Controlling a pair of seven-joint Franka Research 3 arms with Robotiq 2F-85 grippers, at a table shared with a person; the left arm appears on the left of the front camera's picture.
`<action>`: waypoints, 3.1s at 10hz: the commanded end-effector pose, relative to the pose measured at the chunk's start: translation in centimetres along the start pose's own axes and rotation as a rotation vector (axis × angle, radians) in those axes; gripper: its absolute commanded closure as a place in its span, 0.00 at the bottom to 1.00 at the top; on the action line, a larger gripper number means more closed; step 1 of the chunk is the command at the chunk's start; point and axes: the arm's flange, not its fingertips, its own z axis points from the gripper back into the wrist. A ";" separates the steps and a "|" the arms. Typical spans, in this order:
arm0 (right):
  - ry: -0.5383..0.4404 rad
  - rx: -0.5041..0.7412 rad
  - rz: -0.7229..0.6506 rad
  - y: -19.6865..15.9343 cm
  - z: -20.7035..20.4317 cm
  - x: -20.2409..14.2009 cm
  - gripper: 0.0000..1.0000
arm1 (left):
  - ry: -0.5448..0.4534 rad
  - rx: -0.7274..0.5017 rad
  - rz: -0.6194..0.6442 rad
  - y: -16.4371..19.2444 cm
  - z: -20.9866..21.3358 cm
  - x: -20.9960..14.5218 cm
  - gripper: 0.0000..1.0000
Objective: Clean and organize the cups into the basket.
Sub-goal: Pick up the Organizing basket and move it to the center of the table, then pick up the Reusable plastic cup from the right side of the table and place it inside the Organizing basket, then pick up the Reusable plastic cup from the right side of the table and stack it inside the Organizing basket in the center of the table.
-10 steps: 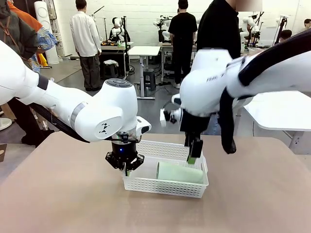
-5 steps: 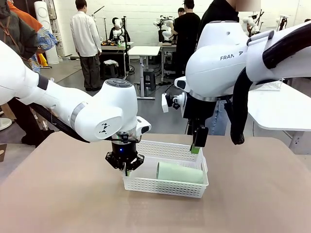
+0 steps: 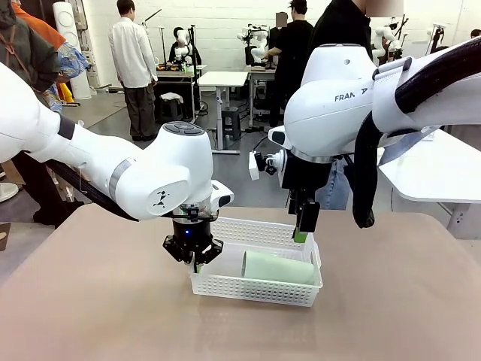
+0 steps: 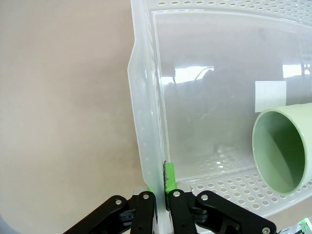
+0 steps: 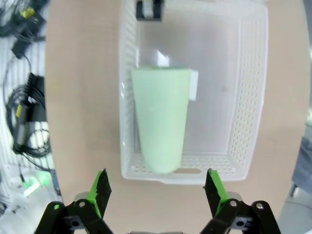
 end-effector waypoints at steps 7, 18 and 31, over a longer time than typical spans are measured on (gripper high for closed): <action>-1.048 0.097 0.072 -3.2 6.1 -26.7 0.00 | -0.008 0.001 -0.004 0.0 0.2 -0.1 1.00; -1.136 -0.105 -0.394 1.6 -3.4 -43.1 0.00 | -0.008 0.001 -0.004 0.0 0.2 -0.1 1.00; -1.042 -0.114 -0.438 2.0 -5.7 -44.5 0.00 | -0.008 0.001 -0.004 0.0 0.2 -0.1 1.00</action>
